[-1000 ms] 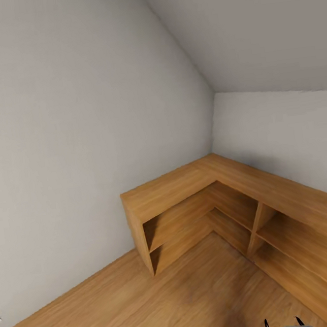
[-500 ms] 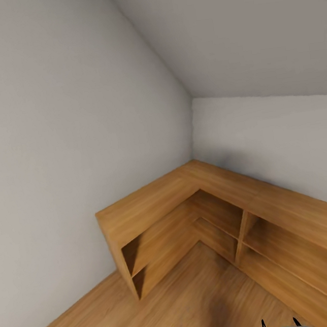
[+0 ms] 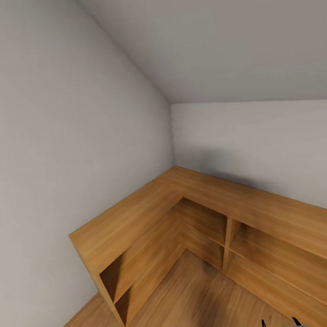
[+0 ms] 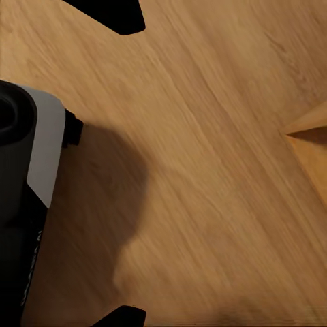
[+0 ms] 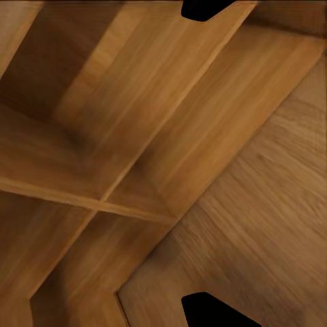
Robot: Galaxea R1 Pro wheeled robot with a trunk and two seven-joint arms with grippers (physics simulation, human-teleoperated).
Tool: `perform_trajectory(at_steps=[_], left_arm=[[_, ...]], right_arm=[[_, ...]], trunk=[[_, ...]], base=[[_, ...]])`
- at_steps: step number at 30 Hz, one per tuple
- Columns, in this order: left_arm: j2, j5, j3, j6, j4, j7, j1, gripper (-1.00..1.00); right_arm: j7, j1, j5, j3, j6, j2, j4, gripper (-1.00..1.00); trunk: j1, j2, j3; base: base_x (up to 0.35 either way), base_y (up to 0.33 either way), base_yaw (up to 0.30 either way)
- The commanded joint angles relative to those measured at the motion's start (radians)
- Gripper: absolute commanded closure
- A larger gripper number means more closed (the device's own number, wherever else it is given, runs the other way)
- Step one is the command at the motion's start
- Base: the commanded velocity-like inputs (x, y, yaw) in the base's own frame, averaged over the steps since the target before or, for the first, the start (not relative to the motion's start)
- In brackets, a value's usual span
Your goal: In the bedroom, organize the workspace by keeping the computer under the desk, ensuring the monitor is on the desk, placing the keyboard on the desk next to the monitor, placing the mouse on the desk next to the keyboard, moving the folder from the swivel chair onto the desk next to the mouse, stacking the notebook on top of the folder with the pen on top of the notebook, and positioning the swivel chair next to the desk.
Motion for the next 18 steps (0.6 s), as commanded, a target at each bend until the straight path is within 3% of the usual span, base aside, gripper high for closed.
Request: perform_trajectory(at_steps=[1, 12, 18], left_arm=[[0.0, 0.005, -0.009, -0.003, -0.001, 0.007, -0.001, -1.0], [0.0, 0.006, -0.006, -0.003, -0.002, 0.008, -0.001, -1.0], [-0.003, 0.003, -0.013, -0.004, -0.002, 0.008, -0.001, -1.0]], right_arm=[[-0.01, -0.001, 0.005, 0.007, 0.0, 0.0, 0.001, -1.0], [-0.01, -0.001, 0.006, 0.007, -0.002, 0.0, 0.001, -1.0], [-0.01, -0.001, 0.006, 0.007, 0.0, 0.0, 0.001, -1.0]], trunk=[[0.0, -0.001, -0.001], [0.0, -0.001, 0.01], [0.0, -0.001, 0.015]], base=[[0.012, 0.0, -0.25], [0.003, 0.001, -0.246], [0.0, 0.229, -0.235]])
